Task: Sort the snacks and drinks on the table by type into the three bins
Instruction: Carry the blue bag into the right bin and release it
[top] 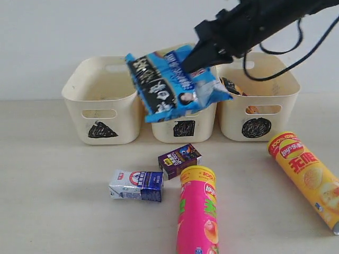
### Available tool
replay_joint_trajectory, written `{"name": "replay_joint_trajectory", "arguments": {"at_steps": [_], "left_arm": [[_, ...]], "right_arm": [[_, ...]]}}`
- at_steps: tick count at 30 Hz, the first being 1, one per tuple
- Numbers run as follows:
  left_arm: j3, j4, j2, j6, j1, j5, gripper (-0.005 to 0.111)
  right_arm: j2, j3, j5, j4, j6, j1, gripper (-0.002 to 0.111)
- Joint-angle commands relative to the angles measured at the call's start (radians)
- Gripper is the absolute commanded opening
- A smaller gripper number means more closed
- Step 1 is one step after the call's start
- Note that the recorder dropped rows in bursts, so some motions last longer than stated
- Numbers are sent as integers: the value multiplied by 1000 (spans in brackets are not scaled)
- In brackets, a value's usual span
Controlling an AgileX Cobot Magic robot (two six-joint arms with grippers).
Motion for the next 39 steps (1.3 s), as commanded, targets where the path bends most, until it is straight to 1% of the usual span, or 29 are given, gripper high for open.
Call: {"name": "replay_joint_trajectory", "arguments": {"at_steps": [1,2,5,7,9,11,15,23,24,25,27,30,34,35,36,39], "left_arm": [[-3,-1,-4,-6,3,-8,4],[-3,-1,-4,-6,3,-8,4],[-3,-1,-4,-6,3,-8,4],[-3,-1,-4,-6,3,-8,4],[-3,-1,-4,-6,3,-6,4],[-3,-1,-4,-6,3,-6,4],[-3,-1,-4,-6,3,-6,4],[-3,-1,-4,-6,3,-8,4],[-3,-1,-4,-6,3,-8,4],[-3,-1,-4,-6,3,-8,4],[-3,-1,-4,-6,3,-8,4],[-3,-1,-4,-6,3,-6,4],[-3,-1,-4,-6,3,-6,4],[-3,-1,-4,-6,3,-6,4],[-3,-1,-4,-6,3,-6,4],[-3,-1,-4,-6,3,-6,4]], "right_arm": [[-19,5,-28,80,-16,-160,0],[-15,5,-74,80,-16,-206,0],[10,5,-218,78,-12,-279,0],[23,5,-317,69,-16,-282,0],[55,3,-487,64,-45,-280,0],[77,3,-587,29,-53,-282,0],[128,3,-667,5,-67,-280,0],[196,3,-732,4,-94,-280,0],[199,3,-737,4,-94,-280,2],[199,3,-741,4,-94,-278,4],[201,3,-748,4,-94,-278,16],[201,3,-748,4,-94,-278,42],[201,3,-750,4,-95,-278,71],[201,3,-750,4,-95,-278,75],[201,3,-750,4,-95,-278,76],[192,3,-752,4,-95,-278,76]]}}
